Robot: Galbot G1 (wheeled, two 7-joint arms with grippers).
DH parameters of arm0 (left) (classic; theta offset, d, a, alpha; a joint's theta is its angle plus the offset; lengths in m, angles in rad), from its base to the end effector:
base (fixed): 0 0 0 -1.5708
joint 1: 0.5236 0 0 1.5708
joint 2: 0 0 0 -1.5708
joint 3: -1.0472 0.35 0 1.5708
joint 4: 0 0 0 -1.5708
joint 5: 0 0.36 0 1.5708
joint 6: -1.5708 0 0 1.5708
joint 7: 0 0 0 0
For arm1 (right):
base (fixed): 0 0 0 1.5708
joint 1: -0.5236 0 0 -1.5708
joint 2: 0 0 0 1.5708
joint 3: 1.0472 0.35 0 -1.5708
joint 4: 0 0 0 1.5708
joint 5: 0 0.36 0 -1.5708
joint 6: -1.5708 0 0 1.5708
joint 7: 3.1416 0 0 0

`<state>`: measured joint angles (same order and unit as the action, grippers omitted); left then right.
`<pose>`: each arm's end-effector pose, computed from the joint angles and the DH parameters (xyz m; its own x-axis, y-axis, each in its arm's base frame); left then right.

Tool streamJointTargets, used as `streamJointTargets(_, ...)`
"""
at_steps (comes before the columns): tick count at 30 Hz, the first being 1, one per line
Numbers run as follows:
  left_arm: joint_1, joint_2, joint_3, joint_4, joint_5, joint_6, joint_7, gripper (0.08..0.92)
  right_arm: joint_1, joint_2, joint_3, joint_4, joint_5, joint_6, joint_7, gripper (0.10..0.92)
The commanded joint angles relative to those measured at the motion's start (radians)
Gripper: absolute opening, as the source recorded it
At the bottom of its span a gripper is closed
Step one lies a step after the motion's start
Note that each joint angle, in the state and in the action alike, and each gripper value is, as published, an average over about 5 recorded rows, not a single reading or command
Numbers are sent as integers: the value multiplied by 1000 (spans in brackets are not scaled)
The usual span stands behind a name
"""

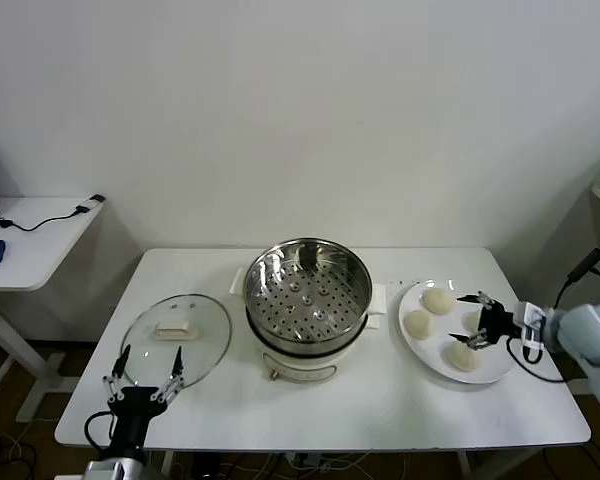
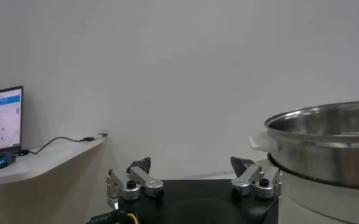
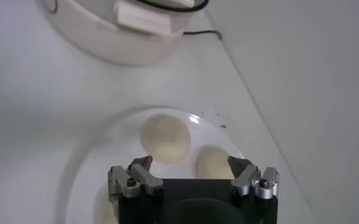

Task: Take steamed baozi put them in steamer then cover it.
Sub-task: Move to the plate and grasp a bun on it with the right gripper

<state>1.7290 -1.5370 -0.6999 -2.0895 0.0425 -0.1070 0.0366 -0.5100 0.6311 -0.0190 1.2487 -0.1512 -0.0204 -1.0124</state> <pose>0.1321 0.0606 -0.3256 -0.9953 -0.0820 0.0519 -0.0717 0.9818 0.1761 0.4642 -0.2705 -0.2079 -0.4504 -0.3212 0.8330 -0.8926 0.1836 -0.4118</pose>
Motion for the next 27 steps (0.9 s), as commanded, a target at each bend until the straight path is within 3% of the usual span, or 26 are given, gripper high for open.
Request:
streamJointTargets(1, -1, 0, -2, 5, -1, 2, 0, 823, 613, 99, -553, -375, -154, 80, -211, 823)
streamJointTargets(10, -5, 2, -15, 24, -6, 5, -1, 823, 678, 327, -623, -660, -233, 144, -220, 823)
streamJointTargets(27, -30, 11, -27, 50, -14, 21, -1, 823, 552, 503, -425, -844, -411, 170, -156, 823)
